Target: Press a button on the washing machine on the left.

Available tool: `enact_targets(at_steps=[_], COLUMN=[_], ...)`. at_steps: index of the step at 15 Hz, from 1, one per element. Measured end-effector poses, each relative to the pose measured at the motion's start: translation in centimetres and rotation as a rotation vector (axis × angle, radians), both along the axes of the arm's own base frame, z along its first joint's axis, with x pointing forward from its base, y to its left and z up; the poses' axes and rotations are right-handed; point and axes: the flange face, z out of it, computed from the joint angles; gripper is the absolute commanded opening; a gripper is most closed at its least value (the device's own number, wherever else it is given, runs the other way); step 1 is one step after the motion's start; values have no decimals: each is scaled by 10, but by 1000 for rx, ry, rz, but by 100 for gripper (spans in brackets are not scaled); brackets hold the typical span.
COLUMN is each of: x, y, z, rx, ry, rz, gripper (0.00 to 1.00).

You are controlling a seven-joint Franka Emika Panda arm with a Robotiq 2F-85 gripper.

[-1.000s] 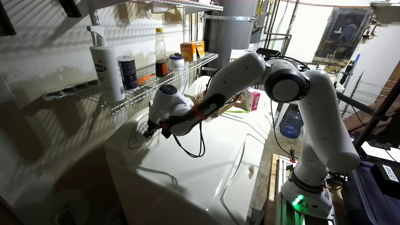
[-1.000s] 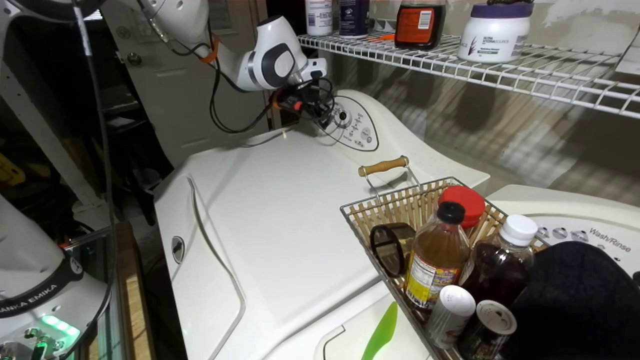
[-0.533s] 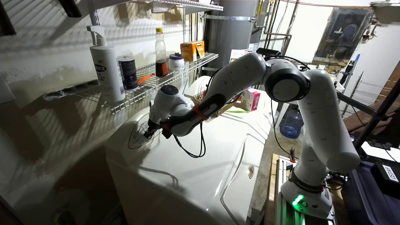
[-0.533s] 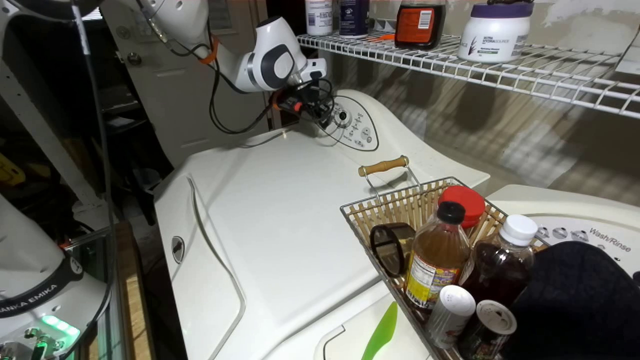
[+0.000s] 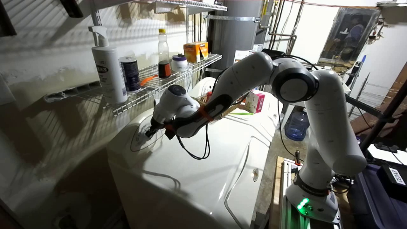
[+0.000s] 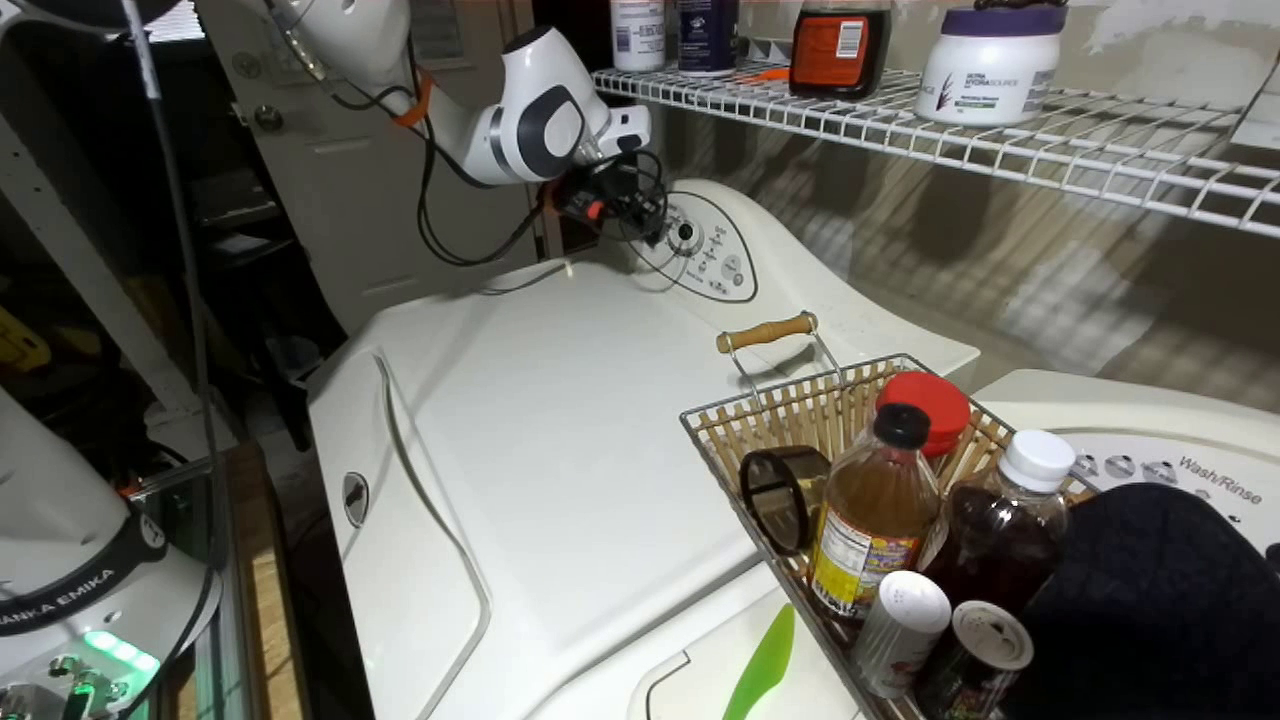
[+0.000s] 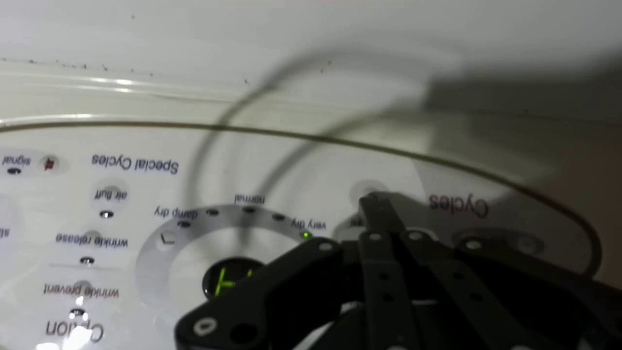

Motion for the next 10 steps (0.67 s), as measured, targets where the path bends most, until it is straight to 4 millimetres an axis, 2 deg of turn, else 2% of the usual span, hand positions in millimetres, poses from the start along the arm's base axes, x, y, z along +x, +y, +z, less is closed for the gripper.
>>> enact_targets(at_steps=[5,10], x=[1,-6], y=[-11,-13], z=[33,40], rx=[19,27], ry=[-80,-63], rz=[-21,-46], gripper=[0,0])
